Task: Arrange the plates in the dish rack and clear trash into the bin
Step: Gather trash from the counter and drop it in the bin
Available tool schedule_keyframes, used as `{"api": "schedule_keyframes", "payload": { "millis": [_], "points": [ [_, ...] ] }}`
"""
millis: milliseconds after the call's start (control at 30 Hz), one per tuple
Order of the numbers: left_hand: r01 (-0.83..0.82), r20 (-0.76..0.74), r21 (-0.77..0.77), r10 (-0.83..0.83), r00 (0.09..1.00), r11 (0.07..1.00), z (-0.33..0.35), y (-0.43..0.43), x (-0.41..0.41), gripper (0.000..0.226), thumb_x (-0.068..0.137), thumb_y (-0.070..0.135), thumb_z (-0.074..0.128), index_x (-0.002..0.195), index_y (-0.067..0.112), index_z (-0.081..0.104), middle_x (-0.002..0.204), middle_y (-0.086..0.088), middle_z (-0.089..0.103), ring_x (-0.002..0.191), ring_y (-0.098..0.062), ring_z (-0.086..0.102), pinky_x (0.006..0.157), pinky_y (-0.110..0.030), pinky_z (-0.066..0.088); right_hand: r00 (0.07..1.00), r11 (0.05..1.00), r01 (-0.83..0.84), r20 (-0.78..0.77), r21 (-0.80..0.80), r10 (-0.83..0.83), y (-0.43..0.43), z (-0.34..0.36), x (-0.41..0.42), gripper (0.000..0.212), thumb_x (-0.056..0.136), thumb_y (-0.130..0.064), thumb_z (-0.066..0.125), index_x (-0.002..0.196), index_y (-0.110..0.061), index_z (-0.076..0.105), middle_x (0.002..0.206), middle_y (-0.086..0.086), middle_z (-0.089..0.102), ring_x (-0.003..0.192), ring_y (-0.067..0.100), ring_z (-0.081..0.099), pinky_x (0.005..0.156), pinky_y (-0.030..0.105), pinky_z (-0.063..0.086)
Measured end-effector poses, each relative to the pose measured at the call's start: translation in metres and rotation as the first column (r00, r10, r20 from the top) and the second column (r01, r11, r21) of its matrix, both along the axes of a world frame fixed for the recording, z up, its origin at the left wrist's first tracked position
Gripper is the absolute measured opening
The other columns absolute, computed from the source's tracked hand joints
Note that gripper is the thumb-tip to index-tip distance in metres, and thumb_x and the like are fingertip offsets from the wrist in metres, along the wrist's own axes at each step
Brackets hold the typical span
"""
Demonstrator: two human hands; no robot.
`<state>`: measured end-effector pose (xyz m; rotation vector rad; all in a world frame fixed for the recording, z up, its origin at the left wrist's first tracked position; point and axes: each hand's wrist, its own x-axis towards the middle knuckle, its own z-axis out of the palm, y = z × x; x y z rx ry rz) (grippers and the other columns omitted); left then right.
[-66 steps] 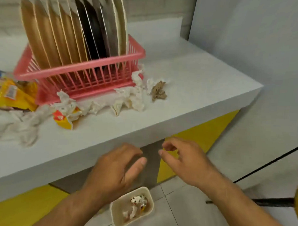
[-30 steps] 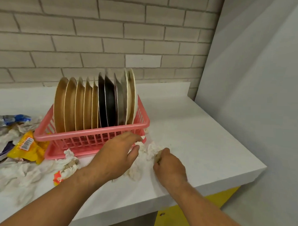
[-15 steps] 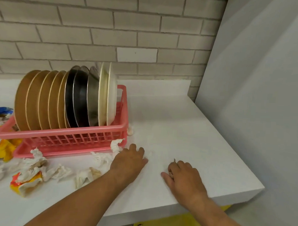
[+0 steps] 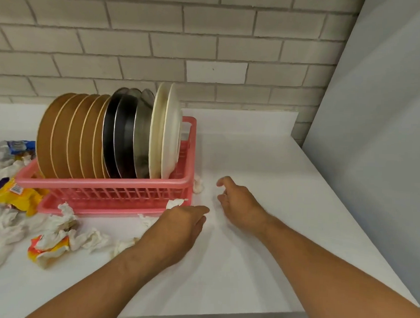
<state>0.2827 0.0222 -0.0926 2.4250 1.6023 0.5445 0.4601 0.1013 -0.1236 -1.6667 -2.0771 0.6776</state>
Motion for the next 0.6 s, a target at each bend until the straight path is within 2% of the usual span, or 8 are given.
{"api": "schedule_keyframes", "payload": {
  "millis": [67,167,233,300,367,467,600],
  "points": [
    [-0.011,-0.021,-0.004,0.011,1.000,1.000,-0.002,-0.001,-0.009,0.031,0.101,0.029,0.038,0.121,0.021,0.060,0.114,0.001,0.066,0.099,-0.017,0.061,0.089,-0.029,0.046,0.999,0.999,-0.030,0.018,-0.029,0.030,0.015,0.001,-0.018,0.028,0.097,-0.039,0.044,0.125,-0.035,0.045,0.105,0.006,0.062,0.088,0.024,0.060,0.080,0.037,0.052],
    [-0.082,-0.067,-0.016,0.080,0.995,0.997,-0.009,-0.001,-0.021,0.033,0.099,0.041,0.038,0.098,0.022,0.065,0.097,0.007,0.066,0.084,-0.012,0.059,0.078,-0.027,0.046,0.995,1.000,-0.026,0.097,-0.006,0.027,0.033,-0.001,-0.036,0.042,0.093,-0.047,0.048,0.134,-0.038,0.043,0.123,0.007,0.060,0.105,0.028,0.059,0.084,0.034,0.048],
    [-0.126,-0.081,-0.008,0.125,0.989,0.992,-0.012,-0.003,-0.027,0.042,0.092,0.056,0.040,0.079,0.023,0.061,0.079,0.008,0.060,0.069,-0.009,0.052,0.065,-0.027,0.042,0.982,0.997,-0.067,0.174,-0.041,0.073,0.041,-0.003,-0.044,0.044,0.093,-0.047,0.047,0.136,-0.040,0.039,0.126,0.006,0.058,0.108,0.029,0.057,0.086,0.035,0.048],
    [-0.148,-0.105,0.019,0.149,0.983,0.989,-0.013,-0.006,-0.030,0.046,0.084,0.067,0.044,0.066,0.025,0.052,0.068,0.009,0.053,0.060,-0.007,0.046,0.056,-0.024,0.034,0.975,0.993,-0.071,0.205,-0.092,0.089,0.045,-0.003,-0.050,0.037,0.092,-0.048,0.048,0.128,-0.037,0.050,0.118,0.003,0.062,0.102,0.028,0.059,0.086,0.038,0.050],
    [-0.150,-0.087,0.036,0.153,0.984,0.988,-0.013,-0.010,-0.034,0.049,0.082,0.067,0.048,0.058,0.025,0.042,0.062,0.009,0.047,0.057,-0.007,0.042,0.054,-0.024,0.029,0.974,0.994,-0.040,0.218,-0.097,0.060,0.044,-0.003,-0.053,0.029,0.090,-0.048,0.051,0.109,-0.029,0.061,0.104,0.002,0.064,0.092,0.026,0.061,0.081,0.037,0.052],
    [-0.123,-0.018,0.044,0.124,0.992,0.991,-0.011,-0.009,-0.043,0.049,0.085,0.059,0.051,0.054,0.024,0.040,0.055,0.008,0.041,0.052,-0.010,0.040,0.055,-0.024,0.029,0.976,0.999,-0.017,0.214,-0.037,0.024,0.034,-0.007,-0.052,0.024,0.088,-0.041,0.049,0.086,-0.019,0.058,0.090,0.004,0.058,0.083,0.026,0.058,0.071,0.034,0.050],
    [-0.105,0.046,-0.004,0.105,0.993,0.994,-0.003,-0.007,-0.056,0.048,0.083,0.059,0.054,0.053,0.023,0.044,0.050,0.007,0.042,0.049,-0.010,0.043,0.053,-0.021,0.033,0.955,1.000,-0.004,0.298,-0.014,0.008,0.018,-0.011,-0.045,0.025,0.090,-0.036,0.043,0.098,-0.013,0.049,0.101,0.006,0.046,0.091,0.028,0.052,0.073,0.033,0.041]
  ]
}}
